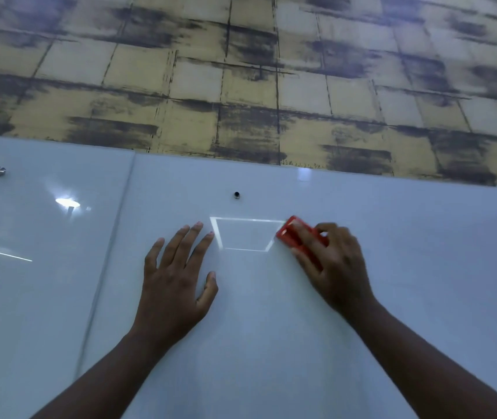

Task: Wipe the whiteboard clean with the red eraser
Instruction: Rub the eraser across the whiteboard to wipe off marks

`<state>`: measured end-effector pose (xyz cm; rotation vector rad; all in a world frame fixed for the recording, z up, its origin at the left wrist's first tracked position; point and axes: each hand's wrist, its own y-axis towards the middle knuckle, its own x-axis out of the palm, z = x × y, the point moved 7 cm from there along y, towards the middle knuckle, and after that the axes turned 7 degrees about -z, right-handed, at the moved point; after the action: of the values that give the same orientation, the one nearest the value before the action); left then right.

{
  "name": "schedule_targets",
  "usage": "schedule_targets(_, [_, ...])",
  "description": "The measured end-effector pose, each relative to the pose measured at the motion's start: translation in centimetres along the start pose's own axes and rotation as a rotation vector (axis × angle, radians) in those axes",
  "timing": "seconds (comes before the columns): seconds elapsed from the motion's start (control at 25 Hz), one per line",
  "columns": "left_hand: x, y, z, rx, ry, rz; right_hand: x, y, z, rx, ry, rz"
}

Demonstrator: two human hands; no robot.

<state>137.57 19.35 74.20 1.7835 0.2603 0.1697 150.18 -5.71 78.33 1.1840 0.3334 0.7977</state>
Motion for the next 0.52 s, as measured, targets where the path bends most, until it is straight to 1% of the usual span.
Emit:
schedule_targets(0.12, [-0.9, 1.6, -0.7, 0.013, 0.018, 0.003, -0.1, 2.0, 4.9, 0.404, -0.043, 0.060])
schedule_targets(0.16, [-1.1, 2.3, -0.9, 0.013, 0.009, 0.006, 0.0, 2.5, 5.1, 0.509, -0.040, 0.088])
schedule_targets(0.2, [-1.2, 3.1, -1.1, 0.011, -0.009, 0.012, 0.1, 3.1, 4.2, 0.575, -0.035, 0.115])
schedule_targets(0.24, [-1.1, 3.8, -1.3, 0.004, -0.034, 0.021, 0.5, 3.5, 2.6, 0.587, -0.029, 0.127])
schedule_targets(0.28, [-1.0, 4.7, -1.3, -0.005, -0.058, 0.032, 1.0, 4.0, 0.4, 0.544, -0.019, 0.125])
schedule_targets(0.36, [-0.4, 6.4, -0.9, -0.025, -0.084, 0.047, 2.2, 4.2, -4.3, 0.373, -0.002, 0.089])
schedule_targets(0.4, [-0.1, 7.2, -0.4, -0.034, -0.087, 0.049, 2.5, 4.1, -5.6, 0.313, 0.004, 0.069])
schedule_targets(0.52, [0.5, 9.2, 2.0, -0.052, -0.091, 0.045, 2.6, 4.7, -5.2, 0.169, -0.008, 0.033])
